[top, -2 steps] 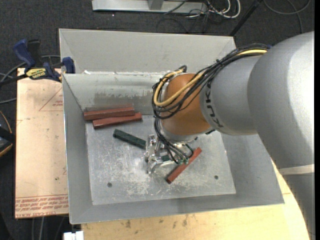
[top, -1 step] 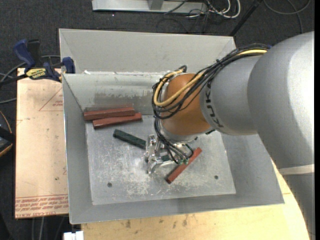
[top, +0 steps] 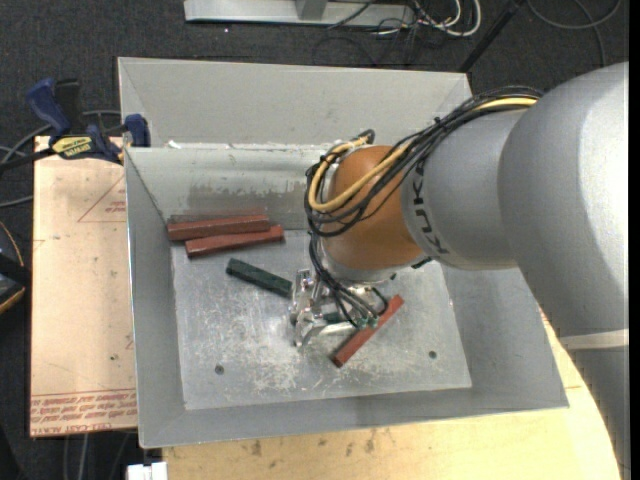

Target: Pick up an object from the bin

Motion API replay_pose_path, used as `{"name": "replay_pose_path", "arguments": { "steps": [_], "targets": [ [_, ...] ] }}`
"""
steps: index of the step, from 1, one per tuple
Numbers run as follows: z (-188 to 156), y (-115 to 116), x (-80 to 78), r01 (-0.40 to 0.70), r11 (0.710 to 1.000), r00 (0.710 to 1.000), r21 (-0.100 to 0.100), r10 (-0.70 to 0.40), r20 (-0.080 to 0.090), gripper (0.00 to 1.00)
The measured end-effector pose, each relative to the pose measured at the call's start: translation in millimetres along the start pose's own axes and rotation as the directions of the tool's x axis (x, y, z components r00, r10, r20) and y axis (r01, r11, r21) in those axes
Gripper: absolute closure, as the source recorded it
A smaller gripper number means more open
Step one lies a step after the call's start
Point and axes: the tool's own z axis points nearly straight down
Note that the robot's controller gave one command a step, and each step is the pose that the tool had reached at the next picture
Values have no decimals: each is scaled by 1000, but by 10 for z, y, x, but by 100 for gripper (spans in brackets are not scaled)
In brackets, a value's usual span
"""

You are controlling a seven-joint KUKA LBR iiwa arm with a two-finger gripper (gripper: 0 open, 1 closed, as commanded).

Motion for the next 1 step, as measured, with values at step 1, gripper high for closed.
{"name": "replay_pose_path", "arguments": {
  "steps": [1],
  "targets": [
    [-70, 11, 13, 0, 1000, 1000, -2, 0, -3, 100]
  ]
}}
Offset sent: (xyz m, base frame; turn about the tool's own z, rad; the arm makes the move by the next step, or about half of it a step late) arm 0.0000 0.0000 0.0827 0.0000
